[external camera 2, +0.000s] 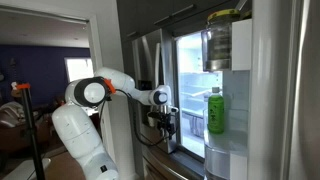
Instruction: Put the cup into the fridge
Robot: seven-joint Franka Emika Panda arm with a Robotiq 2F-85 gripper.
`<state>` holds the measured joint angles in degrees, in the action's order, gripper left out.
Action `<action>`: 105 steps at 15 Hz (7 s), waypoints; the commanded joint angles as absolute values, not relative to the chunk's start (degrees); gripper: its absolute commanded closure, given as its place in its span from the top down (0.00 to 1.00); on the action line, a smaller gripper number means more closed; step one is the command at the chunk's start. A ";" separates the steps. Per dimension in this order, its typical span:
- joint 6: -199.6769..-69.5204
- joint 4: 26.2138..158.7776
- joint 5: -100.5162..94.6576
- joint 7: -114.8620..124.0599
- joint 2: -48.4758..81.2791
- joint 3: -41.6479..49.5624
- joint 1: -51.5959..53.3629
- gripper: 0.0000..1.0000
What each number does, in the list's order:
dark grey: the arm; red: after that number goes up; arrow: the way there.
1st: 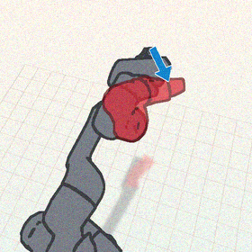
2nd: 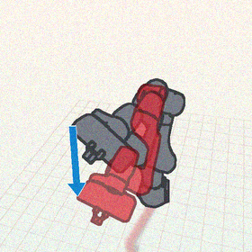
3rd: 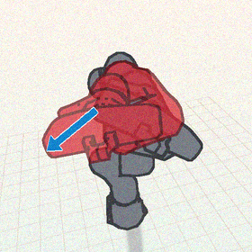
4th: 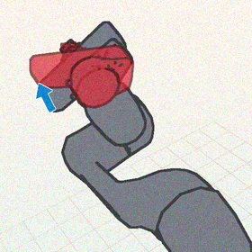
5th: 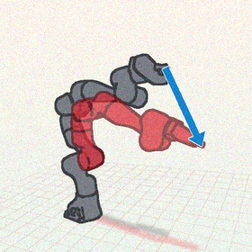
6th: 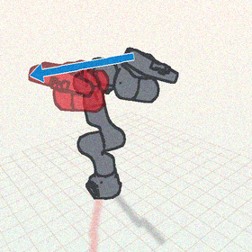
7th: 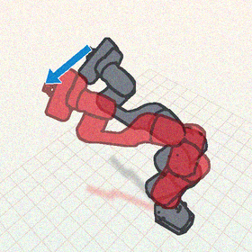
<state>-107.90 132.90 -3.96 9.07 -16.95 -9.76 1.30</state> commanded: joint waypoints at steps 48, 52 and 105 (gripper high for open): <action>-147.89 149.14 10.01 26.70 -29.89 -27.00 14.83 1.00; -159.29 149.46 8.56 31.94 -26.34 -30.34 13.29 1.00; -136.99 147.52 16.05 46.62 -31.32 -24.82 16.77 0.00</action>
